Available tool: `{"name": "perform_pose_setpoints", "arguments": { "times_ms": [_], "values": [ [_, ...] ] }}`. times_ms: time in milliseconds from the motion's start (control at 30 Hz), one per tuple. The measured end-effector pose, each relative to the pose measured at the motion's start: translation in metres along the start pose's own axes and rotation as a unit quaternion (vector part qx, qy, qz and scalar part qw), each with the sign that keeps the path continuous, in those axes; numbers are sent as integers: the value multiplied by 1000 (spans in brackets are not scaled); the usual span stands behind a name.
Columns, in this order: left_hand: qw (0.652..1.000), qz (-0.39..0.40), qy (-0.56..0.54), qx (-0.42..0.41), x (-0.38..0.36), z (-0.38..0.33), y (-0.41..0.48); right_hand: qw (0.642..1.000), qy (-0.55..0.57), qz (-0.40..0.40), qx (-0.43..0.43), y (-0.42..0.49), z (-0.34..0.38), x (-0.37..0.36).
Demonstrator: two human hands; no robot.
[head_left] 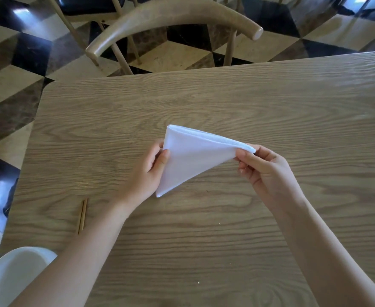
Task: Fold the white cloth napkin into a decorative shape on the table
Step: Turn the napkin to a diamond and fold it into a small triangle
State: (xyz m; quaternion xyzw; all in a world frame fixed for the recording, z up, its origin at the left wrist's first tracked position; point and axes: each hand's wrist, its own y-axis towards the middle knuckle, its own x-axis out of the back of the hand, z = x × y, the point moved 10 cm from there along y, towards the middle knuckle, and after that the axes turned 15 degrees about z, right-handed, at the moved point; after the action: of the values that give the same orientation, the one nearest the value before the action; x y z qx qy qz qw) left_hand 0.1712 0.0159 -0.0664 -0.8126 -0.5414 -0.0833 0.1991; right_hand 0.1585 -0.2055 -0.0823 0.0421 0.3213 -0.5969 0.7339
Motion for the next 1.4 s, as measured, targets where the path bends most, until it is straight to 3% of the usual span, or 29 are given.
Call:
{"name": "perform_pose_setpoints", "arguments": {
  "times_ms": [100,200,433,667,967,1067,1200,1267,1400],
  "values": [
    [990,67,-126,8,-6,-3,3,1000,-2,26,1,-3,-1,-8],
    [987,111,-112,-25,-5,-25,12,998,-38,42,-5,-3,4,-12],
    [993,3,-121,-6,3,-20,13,997,-63,52,3,-7,12,-5],
    [963,6,-262,60,-17,-5,16,1000,9,-2,-5,-1,0,9],
    [955,28,-264,133,-27,12,10,987,-138,-82,-20,-15,-5,21],
    [937,59,-280,200,-35,25,-4,983,-130,-124,-24,-19,-14,23],
    [909,106,-332,231,-46,30,-46,980,-106,-166,-19,-23,-18,30],
    [907,93,-332,241,-52,31,-64,978,-121,-169,-23,-23,-17,30],
    [907,-30,-342,244,-35,43,-72,967,-193,-154,-54,-21,-10,28]
  ]
}}
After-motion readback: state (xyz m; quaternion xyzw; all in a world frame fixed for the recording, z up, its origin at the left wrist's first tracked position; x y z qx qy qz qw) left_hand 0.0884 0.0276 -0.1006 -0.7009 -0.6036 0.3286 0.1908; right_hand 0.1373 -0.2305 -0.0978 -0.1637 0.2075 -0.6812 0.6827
